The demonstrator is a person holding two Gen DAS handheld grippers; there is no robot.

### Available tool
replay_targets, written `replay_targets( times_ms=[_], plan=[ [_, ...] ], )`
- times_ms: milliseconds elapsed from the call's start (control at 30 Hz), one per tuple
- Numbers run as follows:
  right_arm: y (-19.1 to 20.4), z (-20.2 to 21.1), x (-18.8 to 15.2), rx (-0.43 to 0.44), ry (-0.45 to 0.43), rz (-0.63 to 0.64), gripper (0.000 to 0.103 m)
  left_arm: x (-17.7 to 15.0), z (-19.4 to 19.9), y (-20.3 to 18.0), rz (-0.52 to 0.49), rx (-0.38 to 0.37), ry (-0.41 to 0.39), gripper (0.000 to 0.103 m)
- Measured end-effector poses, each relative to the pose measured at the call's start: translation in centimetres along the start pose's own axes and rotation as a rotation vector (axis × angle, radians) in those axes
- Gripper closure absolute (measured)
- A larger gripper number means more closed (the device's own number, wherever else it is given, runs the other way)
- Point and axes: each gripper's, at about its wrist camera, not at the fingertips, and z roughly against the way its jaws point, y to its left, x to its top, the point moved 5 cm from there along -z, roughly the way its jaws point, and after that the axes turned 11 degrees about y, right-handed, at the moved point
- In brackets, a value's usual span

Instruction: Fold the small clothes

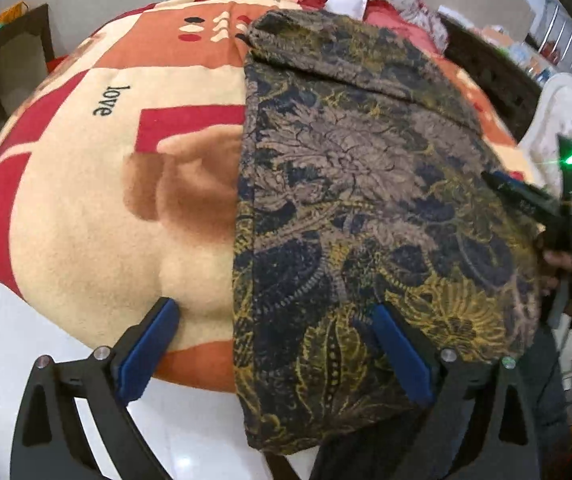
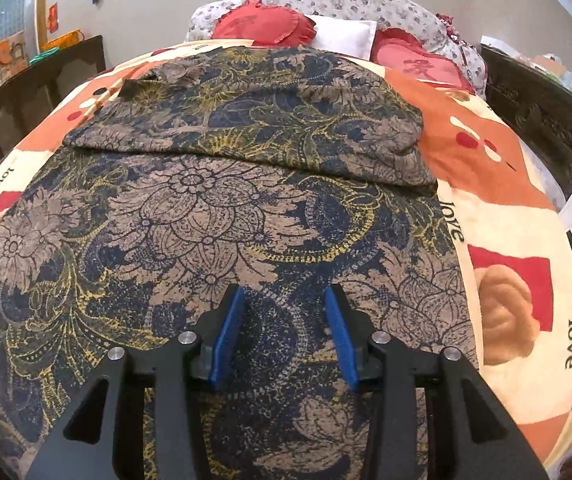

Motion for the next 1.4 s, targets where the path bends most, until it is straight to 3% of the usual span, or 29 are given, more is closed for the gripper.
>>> replay_targets(
  times_ms=[133,233,433,700,767,867,967,1133,1267,1333,1400],
  plan=[
    [0.2,0.1,-0.2,-0.019,-0.01,0.012,0.06,0.6,-0.2,-0.5,0.123,0.081,0.032,0.003],
    [0.3,0.1,-0.3,-0.032,-0.013,0.021,0.06,0.9,-0.5,-1.0,0.159,0.132,0.051,0.001],
    [0.3,0.1,-0.4,-0.042,-0.014,0.028,0.06,0.8,-0.7,-1.3,0.177,0.146,0.046,0.0],
    [0.8,1.3,-1.2,-0.061,0.097,0.034,0.059,0.8,-0.7,-1.1,0.172,0.125,0.045,0.0],
    [1.0,1.9,-2.0,-0.068,0.112,0.054,0.057,0.4,-0.2,-1.1,0.152,0.076,0.03,0.001],
    [1.2,2.5,-3.1,-0.075,0.105,0.075,0.056,-1.1,1.3,0.0,0.098,-0.11,-0.035,0.001],
    [1.0,2.7,-3.7,-0.062,0.075,0.069,0.056,-2.1,2.2,0.8,0.054,-0.25,-0.066,0.001],
    [1.4,2.6,-3.7,-0.097,0.067,0.072,0.055,-2.1,2.3,0.4,0.061,-0.466,-0.051,0.005],
    [1.5,2.6,-3.7,-0.092,0.066,0.067,0.055,-1.9,1.8,-0.3,0.058,-0.549,-0.038,0.006],
    [1.5,2.6,-3.7,-0.086,0.065,0.064,0.055,-1.1,1.5,0.2,0.107,-0.614,-0.027,0.014],
    [1.5,2.6,-3.7,-0.085,0.064,0.067,0.055,-0.7,1.2,1.2,0.147,-0.628,-0.019,0.031]
  ],
)
